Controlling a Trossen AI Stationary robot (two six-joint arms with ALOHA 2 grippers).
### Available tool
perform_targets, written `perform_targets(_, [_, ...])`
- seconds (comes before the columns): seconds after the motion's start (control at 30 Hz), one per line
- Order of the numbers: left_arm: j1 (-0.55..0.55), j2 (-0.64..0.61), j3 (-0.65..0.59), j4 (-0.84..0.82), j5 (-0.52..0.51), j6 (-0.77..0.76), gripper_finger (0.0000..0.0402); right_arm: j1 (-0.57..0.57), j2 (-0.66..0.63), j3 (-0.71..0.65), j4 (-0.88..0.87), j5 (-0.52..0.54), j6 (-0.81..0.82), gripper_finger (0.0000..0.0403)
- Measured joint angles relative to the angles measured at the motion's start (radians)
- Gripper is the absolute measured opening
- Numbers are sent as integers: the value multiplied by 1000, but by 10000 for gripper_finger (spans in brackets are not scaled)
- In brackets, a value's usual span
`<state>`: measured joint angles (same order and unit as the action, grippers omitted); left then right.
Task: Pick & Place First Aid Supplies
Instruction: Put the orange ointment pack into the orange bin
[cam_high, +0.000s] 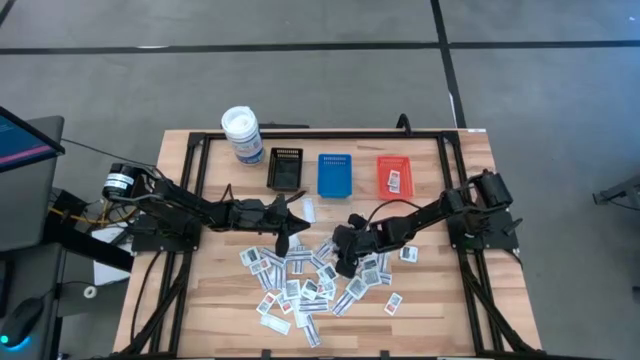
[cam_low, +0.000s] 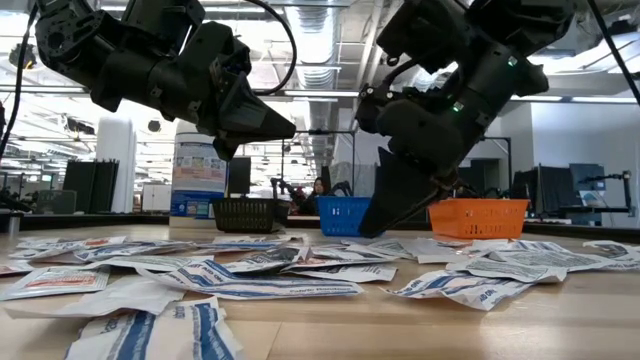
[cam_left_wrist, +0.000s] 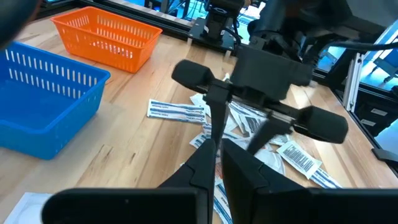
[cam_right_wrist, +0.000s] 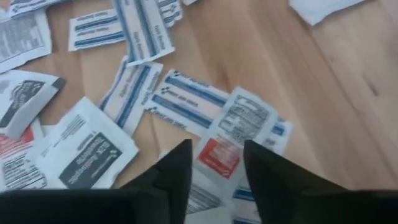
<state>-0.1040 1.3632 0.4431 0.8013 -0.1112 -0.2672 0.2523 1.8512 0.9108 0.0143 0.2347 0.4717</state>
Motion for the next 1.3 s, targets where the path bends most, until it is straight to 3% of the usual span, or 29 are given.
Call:
perform_targets(0.2, [0,0,0,0,0,0,26,-3,19,0,-18,56,-10,174])
perform_targets(0.3, [0,0,0,0,0,0,26,-9,19,1,-26,59,-11,143])
perform_targets(0.57, [0,0,0,0,0,0,26,-34,18,3,-38,37,-28,10])
perform_targets(0.8, [0,0,0,0,0,0,26,-33,1,14,-83,24,-50,25])
perform_targets(0.93, [0,0,0,0,0,0,26,-37,-36,48,-186,42,-88,11])
perform_targets(1.07, [0,0,0,0,0,0,26,-50,-114,83,-349,148,-90,5])
perform_targets(1.3, [0,0,0,0,0,0,26,-120,-306,101,-735,528,-27,5])
